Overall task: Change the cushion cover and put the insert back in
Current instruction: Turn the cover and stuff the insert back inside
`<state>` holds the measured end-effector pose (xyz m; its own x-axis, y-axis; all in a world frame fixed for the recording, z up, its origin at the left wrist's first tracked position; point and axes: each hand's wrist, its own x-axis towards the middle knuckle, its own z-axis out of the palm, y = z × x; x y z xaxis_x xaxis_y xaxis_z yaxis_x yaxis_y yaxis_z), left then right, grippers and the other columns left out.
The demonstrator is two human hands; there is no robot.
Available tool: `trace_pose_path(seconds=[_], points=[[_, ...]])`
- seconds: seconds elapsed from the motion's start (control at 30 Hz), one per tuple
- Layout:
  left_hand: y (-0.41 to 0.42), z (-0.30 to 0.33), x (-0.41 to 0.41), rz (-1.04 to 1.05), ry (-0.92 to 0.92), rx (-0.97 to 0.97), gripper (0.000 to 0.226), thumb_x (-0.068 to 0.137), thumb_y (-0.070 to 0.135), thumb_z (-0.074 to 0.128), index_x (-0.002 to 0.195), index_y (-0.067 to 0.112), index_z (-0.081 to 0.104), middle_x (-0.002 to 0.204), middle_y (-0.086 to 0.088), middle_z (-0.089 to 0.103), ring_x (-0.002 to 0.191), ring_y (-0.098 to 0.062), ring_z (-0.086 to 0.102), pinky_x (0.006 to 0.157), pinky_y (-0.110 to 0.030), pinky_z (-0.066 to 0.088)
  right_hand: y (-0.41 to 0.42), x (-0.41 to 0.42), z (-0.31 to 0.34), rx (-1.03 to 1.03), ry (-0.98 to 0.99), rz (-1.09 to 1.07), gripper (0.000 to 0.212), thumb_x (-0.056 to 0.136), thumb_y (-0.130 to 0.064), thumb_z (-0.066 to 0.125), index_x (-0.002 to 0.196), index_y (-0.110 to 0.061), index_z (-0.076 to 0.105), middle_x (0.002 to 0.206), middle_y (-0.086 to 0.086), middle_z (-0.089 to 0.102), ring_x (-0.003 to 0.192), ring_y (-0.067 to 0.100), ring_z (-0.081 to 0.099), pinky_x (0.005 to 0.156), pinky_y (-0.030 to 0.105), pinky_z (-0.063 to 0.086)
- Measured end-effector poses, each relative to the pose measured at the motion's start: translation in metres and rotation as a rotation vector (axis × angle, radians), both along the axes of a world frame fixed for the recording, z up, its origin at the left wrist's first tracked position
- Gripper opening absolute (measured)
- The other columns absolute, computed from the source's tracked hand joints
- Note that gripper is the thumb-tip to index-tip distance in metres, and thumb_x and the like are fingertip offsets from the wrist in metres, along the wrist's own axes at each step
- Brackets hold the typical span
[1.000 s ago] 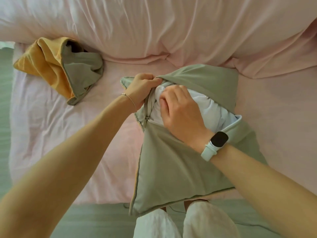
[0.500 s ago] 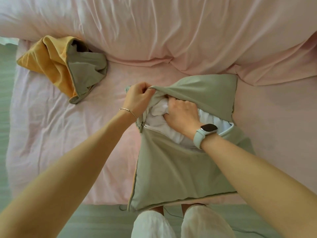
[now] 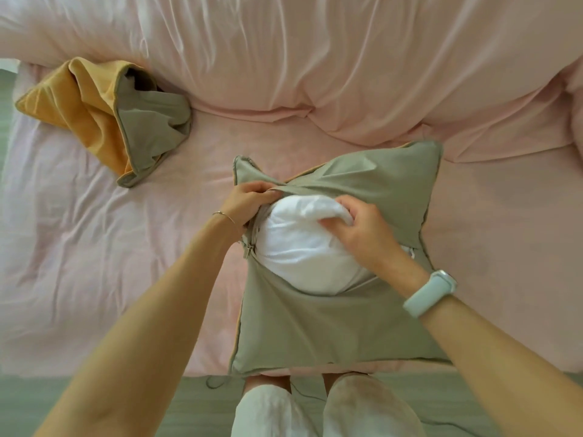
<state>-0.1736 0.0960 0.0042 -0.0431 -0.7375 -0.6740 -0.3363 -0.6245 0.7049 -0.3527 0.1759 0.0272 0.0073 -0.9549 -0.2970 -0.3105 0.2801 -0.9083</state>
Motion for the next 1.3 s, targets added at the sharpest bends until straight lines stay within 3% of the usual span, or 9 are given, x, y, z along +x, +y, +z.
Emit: trace_pose_path(seconds=[0.23, 0.37, 0.47, 0.67, 0.87, 0.97, 1.07, 1.13, 1.3], points=[[0.056, 0.023, -0.011, 0.114, -0.238, -0.556, 0.006, 0.081, 0.026, 0.063, 0.087, 0.025, 0.062, 0.085, 0.006, 0.061, 0.073, -0.003, 0.053, 0.069, -0.015, 0.043, -0.039, 0.003, 0.008, -0.036, -0.119, -0.209, 0.016, 0.09, -0.025, 0.06, 0.105, -0.019, 0.057, 0.085, -0.013, 0.059, 0.075, 0.002, 0.054, 0.07, 0.014, 0.043], [0.054, -0.004, -0.015, 0.204, -0.354, -0.46, 0.021, 0.086, 0.015, 0.062, 0.106, 0.008, 0.063, 0.105, -0.007, 0.059, 0.092, -0.018, 0.055, 0.084, -0.027, 0.044, -0.037, 0.005, -0.004, -0.278, 0.205, -0.107, 0.02, 0.093, -0.013, 0.05, 0.105, -0.01, 0.066, 0.091, -0.018, 0.058, 0.095, 0.016, 0.052, 0.08, 0.013, 0.039], [0.049, -0.008, -0.011, 0.222, -0.344, -0.453, 0.011, 0.087, 0.012, 0.059, 0.094, 0.004, 0.062, 0.091, -0.003, 0.06, 0.084, -0.017, 0.053, 0.077, -0.026, 0.04, -0.046, 0.009, -0.015, -0.455, 0.34, 0.151, 0.032, 0.089, -0.022, 0.043, 0.106, -0.012, 0.069, 0.104, -0.002, 0.068, 0.098, 0.022, 0.057, 0.086, 0.03, 0.043], [0.078, -0.016, 0.021, 0.072, -0.662, -0.533, 0.025, 0.09, 0.028, 0.052, 0.077, 0.01, 0.061, 0.073, 0.003, 0.057, 0.098, -0.023, 0.048, 0.079, -0.032, 0.034, -0.063, 0.011, -0.023, -0.34, 0.888, 0.49, 0.051, 0.09, -0.048, 0.027, 0.127, -0.026, 0.055, 0.123, -0.003, 0.057, 0.111, 0.025, 0.045, 0.087, 0.04, 0.029], [0.081, -0.019, 0.024, -0.122, -0.749, -0.263, 0.027, 0.087, 0.027, 0.053, 0.113, 0.017, 0.054, 0.119, 0.001, 0.054, 0.119, -0.024, 0.034, 0.09, -0.035, 0.029, -0.06, 0.011, -0.026, -0.472, 1.05, 0.448, 0.055, 0.086, -0.048, 0.031, 0.074, -0.012, 0.071, 0.081, 0.005, 0.065, 0.081, 0.03, 0.055, 0.068, 0.037, 0.031], [0.075, -0.002, 0.023, 0.026, -0.583, -0.592, 0.05, 0.079, 0.013, 0.057, 0.127, 0.019, 0.046, 0.123, -0.003, 0.049, 0.112, -0.02, 0.038, 0.088, -0.024, 0.028, -0.055, 0.01, -0.028, -0.492, 1.123, 0.424, 0.05, 0.087, -0.045, 0.035, 0.075, -0.012, 0.071, 0.078, 0.008, 0.057, 0.075, 0.029, 0.053, 0.065, 0.033, 0.024], [0.057, 0.008, 0.017, 0.081, -0.454, -0.913, 0.031, 0.082, 0.014, 0.051, 0.11, 0.01, 0.063, 0.109, -0.007, 0.062, 0.102, -0.015, 0.048, 0.09, -0.014, 0.036, -0.051, 0.003, -0.031, -0.567, 1.012, 0.325, 0.045, 0.089, -0.043, 0.04, 0.086, -0.009, 0.07, 0.076, 0.008, 0.059, 0.072, 0.028, 0.054, 0.065, 0.034, 0.03], [0.045, 0.007, 0.01, 0.114, -0.384, -0.862, 0.026, 0.083, 0.022, 0.057, 0.104, 0.01, 0.068, 0.106, -0.006, 0.063, 0.1, -0.016, 0.054, 0.089, -0.026, 0.045, -0.048, 0.003, -0.028, -0.591, 0.83, 0.211, 0.037, 0.09, -0.037, 0.044, 0.096, -0.008, 0.066, 0.078, 0.005, 0.061, 0.074, 0.023, 0.052, 0.068, 0.034, 0.033], [0.065, -0.002, -0.005, 0.135, -0.319, -0.629, 0.08, 0.068, 0.027, 0.076, 0.136, 0.009, 0.039, 0.126, -0.005, 0.04, 0.116, -0.013, 0.036, 0.098, -0.02, 0.03, -0.048, 0.018, -0.014, -0.447, 0.367, 0.197, 0.03, 0.088, -0.023, 0.04, 0.099, -0.005, 0.063, 0.089, 0.003, 0.063, 0.083, 0.016, 0.054, 0.074, 0.024, 0.041]])
